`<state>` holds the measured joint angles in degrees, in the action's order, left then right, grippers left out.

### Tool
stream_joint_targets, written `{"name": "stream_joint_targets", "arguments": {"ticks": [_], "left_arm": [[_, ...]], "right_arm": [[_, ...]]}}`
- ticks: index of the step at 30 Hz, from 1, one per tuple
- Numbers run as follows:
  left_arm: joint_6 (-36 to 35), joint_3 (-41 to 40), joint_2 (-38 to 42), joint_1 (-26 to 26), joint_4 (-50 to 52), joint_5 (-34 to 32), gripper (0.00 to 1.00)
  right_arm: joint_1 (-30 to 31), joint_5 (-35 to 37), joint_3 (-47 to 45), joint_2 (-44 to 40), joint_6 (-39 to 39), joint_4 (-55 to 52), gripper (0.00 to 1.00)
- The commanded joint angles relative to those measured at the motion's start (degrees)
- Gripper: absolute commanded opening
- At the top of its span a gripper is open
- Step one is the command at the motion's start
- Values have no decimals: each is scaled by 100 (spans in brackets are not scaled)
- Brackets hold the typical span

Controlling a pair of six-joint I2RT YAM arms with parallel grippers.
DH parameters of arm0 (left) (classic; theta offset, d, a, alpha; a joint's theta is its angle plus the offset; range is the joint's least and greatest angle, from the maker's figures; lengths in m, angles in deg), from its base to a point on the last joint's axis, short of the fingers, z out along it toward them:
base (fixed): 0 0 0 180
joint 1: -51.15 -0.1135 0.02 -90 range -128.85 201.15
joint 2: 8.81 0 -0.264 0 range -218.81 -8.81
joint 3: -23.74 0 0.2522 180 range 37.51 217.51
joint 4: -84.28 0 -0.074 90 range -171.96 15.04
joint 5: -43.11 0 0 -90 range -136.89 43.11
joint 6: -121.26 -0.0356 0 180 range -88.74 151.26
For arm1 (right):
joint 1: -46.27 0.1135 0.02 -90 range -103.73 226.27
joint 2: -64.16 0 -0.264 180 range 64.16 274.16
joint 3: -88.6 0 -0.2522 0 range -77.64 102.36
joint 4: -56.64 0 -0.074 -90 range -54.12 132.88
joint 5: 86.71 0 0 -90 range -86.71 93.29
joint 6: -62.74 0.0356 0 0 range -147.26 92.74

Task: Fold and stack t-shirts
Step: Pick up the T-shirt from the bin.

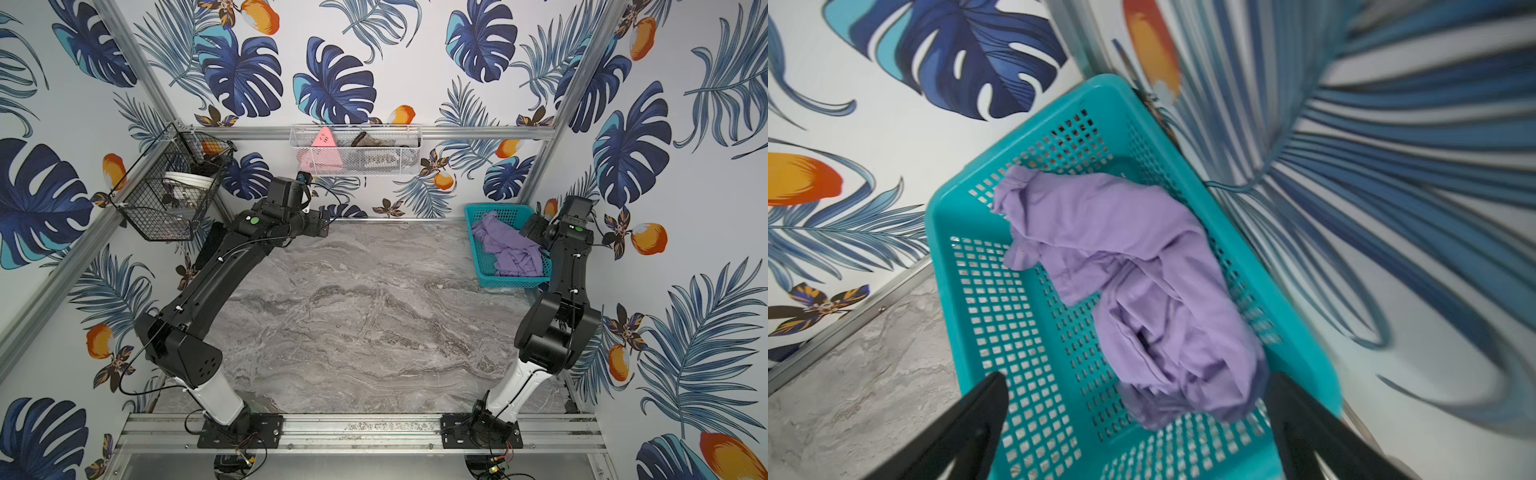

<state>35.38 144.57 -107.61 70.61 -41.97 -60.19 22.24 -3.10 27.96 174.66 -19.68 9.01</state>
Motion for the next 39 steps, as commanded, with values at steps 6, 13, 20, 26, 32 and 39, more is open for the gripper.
{"name": "stream_joint_targets", "arguments": {"ticks": [6,13,20,26,32,39], "left_arm": [[-182,-177,-130,29,116,94,99],[-503,24,-519,213,194,-129,99],[-623,149,-945,403,165,-287,99],[-658,491,-1376,550,264,-322,99],[-641,774,-1820,672,295,-366,99],[-759,1252,-2046,861,239,-550,99]], "right_arm": [[483,-483,1484,1674,-345,-182,100],[480,-354,2662,2907,-273,-240,100],[582,86,2641,3362,-283,-153,100],[585,341,3412,4226,-306,-55,100],[767,454,3924,4816,-440,-96,7],[953,1276,3769,4432,-318,127,0]]}}
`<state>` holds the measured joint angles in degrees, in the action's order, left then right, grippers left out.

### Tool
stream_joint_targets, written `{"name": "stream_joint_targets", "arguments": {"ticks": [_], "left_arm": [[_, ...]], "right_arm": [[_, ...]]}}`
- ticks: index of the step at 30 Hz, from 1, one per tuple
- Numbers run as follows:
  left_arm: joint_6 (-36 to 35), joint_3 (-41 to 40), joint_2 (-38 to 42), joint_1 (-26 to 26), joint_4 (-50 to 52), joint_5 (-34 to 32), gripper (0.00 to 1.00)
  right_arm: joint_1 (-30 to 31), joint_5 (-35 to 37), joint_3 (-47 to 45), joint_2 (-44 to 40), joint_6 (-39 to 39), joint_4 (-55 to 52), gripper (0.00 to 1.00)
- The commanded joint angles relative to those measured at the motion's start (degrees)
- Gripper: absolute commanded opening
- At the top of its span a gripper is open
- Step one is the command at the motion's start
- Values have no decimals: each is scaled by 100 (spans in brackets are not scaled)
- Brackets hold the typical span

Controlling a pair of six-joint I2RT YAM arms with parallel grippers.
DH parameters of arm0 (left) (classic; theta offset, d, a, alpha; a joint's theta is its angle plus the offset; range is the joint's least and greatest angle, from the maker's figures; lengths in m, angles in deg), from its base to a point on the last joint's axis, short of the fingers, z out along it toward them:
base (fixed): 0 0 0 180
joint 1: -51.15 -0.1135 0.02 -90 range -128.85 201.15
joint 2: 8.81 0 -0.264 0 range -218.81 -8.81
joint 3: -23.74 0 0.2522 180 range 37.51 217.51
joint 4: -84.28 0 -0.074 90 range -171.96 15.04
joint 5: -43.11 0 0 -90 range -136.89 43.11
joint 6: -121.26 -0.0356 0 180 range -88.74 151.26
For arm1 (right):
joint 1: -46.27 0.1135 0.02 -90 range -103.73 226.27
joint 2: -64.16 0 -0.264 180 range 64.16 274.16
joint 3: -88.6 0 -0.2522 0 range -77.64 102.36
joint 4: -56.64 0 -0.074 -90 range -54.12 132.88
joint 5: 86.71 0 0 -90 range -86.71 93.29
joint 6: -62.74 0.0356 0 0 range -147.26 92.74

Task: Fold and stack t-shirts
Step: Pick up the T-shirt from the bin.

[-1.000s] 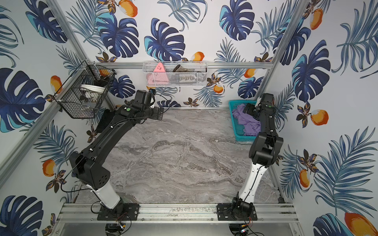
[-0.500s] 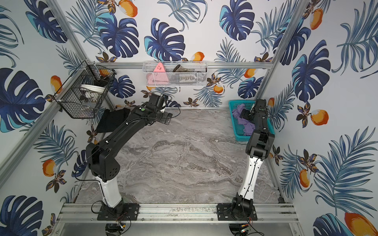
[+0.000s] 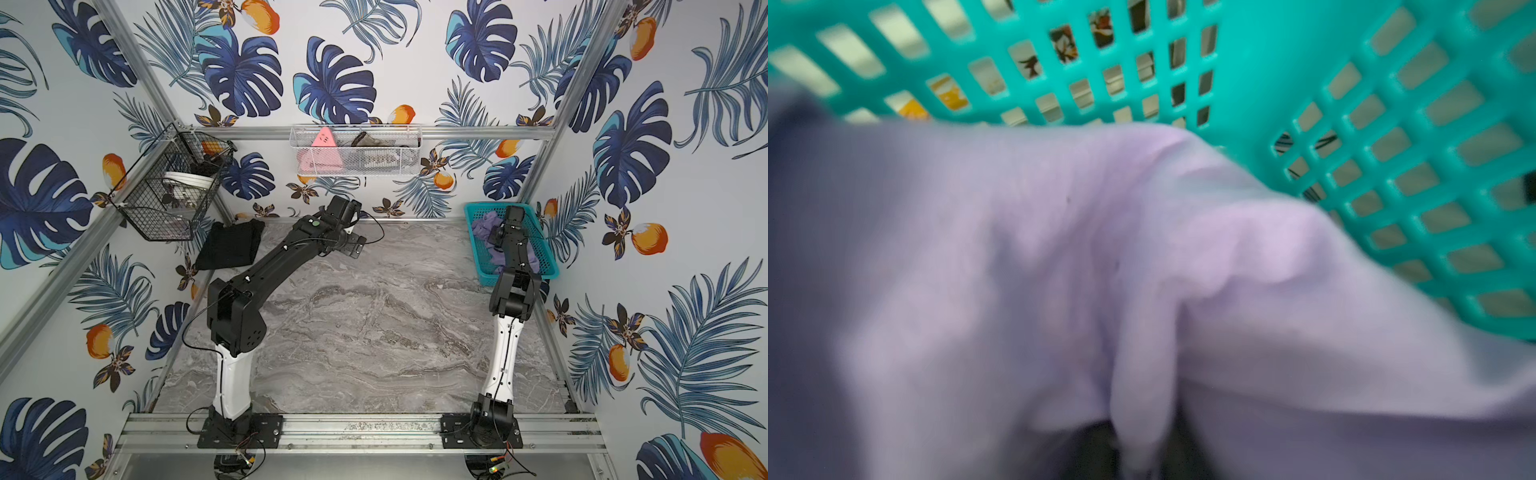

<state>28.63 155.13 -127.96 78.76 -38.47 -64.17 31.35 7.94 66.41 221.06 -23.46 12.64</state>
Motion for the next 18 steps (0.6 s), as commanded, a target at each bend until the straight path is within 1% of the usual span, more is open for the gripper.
{"name": "stream_joint_targets", "arguments": {"ticks": [1,5,8,14,18], "left_arm": [[-79,294,-15,74,-118,-175,99],[-144,607,15,181,-163,-236,99],[-265,668,82,321,-256,-332,99],[-439,689,278,574,-367,-529,99],[-405,478,531,587,-400,-646,99]], "right_arm": [[61,210,-131,-352,48,-205,0],[119,329,-376,-1076,-88,-85,0],[156,379,-558,-1669,-120,-44,0],[271,224,-802,-2775,-150,-33,0],[602,554,-857,-3424,-480,150,0]]}}
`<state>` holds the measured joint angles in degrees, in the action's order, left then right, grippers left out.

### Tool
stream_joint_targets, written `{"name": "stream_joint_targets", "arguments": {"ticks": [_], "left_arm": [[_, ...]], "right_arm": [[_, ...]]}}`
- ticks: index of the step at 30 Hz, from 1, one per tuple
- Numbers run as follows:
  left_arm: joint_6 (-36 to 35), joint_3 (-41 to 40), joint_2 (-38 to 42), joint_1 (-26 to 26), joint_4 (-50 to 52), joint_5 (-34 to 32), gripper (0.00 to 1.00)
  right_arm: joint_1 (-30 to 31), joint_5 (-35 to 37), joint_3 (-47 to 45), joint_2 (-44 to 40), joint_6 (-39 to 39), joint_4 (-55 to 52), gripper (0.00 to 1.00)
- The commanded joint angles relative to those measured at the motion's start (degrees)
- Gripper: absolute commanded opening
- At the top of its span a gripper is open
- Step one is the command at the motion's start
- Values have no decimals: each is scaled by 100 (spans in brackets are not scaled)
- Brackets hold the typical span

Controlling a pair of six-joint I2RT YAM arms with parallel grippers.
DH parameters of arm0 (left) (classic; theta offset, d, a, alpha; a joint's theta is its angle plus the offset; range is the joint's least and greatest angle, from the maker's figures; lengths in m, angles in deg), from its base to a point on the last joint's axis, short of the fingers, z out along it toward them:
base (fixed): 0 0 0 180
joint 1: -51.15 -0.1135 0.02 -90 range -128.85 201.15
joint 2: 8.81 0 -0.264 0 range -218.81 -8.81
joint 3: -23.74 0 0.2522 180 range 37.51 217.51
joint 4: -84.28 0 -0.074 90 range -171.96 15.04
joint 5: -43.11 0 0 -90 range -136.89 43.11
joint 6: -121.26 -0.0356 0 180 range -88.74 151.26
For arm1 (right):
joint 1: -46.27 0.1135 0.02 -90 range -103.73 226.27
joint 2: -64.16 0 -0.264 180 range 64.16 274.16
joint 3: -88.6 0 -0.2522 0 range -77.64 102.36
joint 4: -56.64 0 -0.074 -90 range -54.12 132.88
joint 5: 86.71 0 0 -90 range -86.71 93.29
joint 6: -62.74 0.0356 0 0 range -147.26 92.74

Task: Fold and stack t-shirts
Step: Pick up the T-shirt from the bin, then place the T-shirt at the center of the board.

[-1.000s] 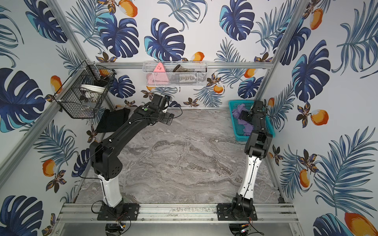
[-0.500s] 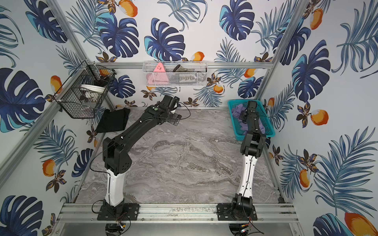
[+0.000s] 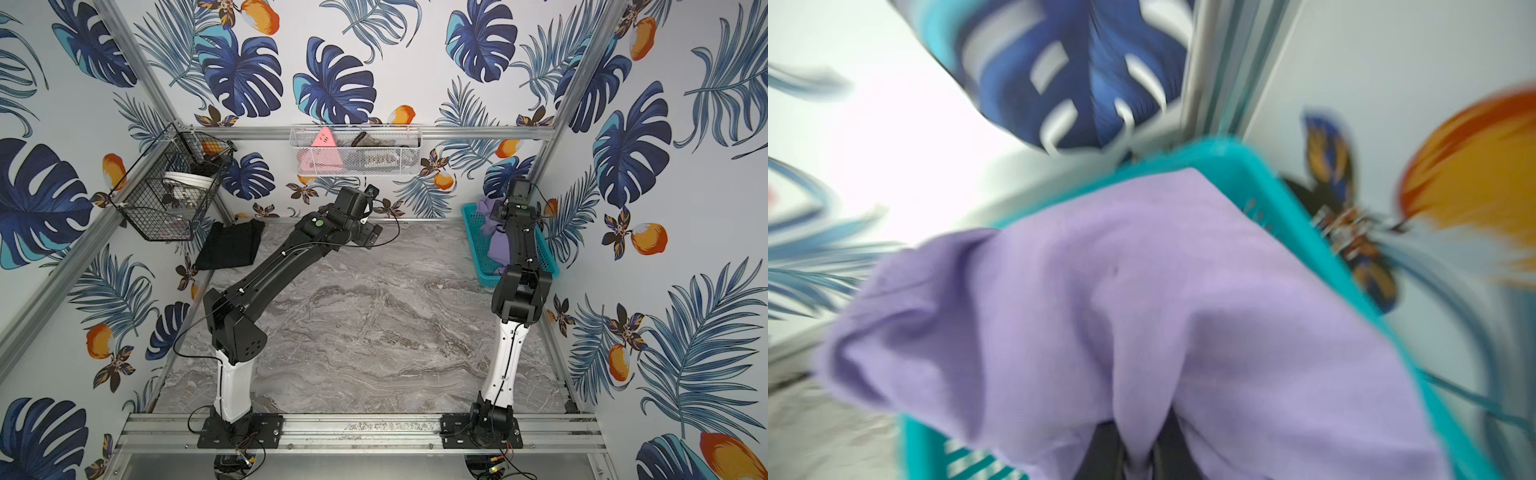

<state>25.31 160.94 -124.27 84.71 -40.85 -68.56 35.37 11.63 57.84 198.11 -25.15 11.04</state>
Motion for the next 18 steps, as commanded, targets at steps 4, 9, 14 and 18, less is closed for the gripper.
{"name": "stream_joint_targets", "arguments": {"ticks": [4,9,14,18], "left_arm": [[-115,-567,583,-3,-297,-492,99],[-156,-1025,1106,-16,-509,-931,99],[-70,-1375,1602,-200,-556,-1275,99],[130,-1502,2006,-626,-437,-1290,99]], "right_arm": [[874,834,180,-1640,-915,766,0],[1684,1067,630,-2056,-1337,1108,0],[2397,529,277,-2668,-1128,981,0],[2637,-360,-284,-3190,-461,597,0]]}}
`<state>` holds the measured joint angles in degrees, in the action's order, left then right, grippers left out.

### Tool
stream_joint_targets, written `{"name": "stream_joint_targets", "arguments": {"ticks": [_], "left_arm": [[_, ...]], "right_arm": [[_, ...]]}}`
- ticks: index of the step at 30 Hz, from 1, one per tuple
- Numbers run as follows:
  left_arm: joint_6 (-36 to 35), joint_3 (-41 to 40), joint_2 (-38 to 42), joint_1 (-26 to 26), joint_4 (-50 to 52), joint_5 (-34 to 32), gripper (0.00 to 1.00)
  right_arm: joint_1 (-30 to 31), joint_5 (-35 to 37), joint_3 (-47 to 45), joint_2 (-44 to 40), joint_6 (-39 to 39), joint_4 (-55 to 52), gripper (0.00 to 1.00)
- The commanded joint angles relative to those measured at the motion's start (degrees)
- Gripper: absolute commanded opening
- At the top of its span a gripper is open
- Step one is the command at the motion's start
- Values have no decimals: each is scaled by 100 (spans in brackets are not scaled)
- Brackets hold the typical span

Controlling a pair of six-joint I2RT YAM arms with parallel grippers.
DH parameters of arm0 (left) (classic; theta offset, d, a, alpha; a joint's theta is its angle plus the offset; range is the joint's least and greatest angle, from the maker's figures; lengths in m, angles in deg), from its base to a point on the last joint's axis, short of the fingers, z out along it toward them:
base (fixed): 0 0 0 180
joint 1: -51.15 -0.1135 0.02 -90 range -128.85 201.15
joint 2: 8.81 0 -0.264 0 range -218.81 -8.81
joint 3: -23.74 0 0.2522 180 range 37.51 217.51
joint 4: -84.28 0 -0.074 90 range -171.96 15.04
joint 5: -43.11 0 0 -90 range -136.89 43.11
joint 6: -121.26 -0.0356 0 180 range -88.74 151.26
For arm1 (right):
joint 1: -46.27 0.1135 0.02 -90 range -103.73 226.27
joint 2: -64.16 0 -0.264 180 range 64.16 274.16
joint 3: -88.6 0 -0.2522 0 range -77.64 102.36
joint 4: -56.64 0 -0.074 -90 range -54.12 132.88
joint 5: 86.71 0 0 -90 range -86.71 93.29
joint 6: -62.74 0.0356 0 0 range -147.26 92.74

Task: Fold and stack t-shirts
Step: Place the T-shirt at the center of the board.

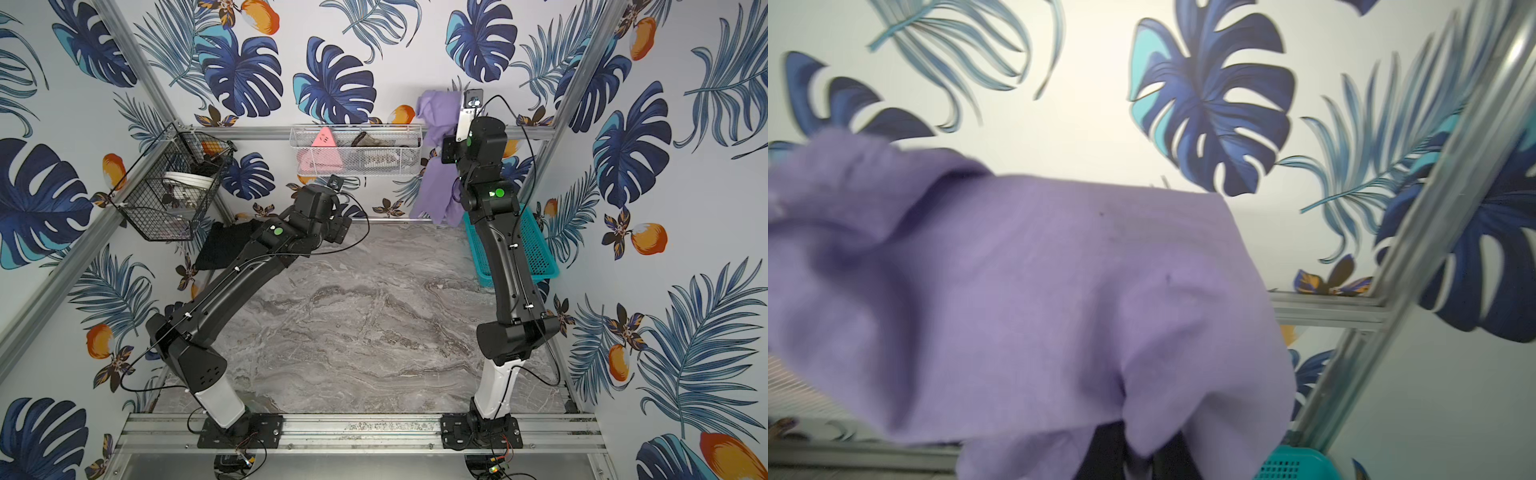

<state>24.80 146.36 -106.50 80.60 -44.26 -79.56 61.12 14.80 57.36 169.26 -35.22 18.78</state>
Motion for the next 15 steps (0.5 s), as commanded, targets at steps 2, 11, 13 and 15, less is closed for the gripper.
{"name": "stream_joint_targets", "arguments": {"ticks": [2,11,13,15], "left_arm": [[326,-57,422,-505,9,-115,99],[785,-173,1173,-1811,320,319,99],[891,-231,1302,-2058,408,427,99],[996,-305,1456,-2290,466,581,99]], "right_arm": [[71,-1413,-493,-497,944,-422,0],[132,-1942,-2077,-1387,1290,-811,0],[132,-2111,-2162,-1432,1184,-876,0],[178,-2409,-2066,-1336,1287,-937,0]]}}
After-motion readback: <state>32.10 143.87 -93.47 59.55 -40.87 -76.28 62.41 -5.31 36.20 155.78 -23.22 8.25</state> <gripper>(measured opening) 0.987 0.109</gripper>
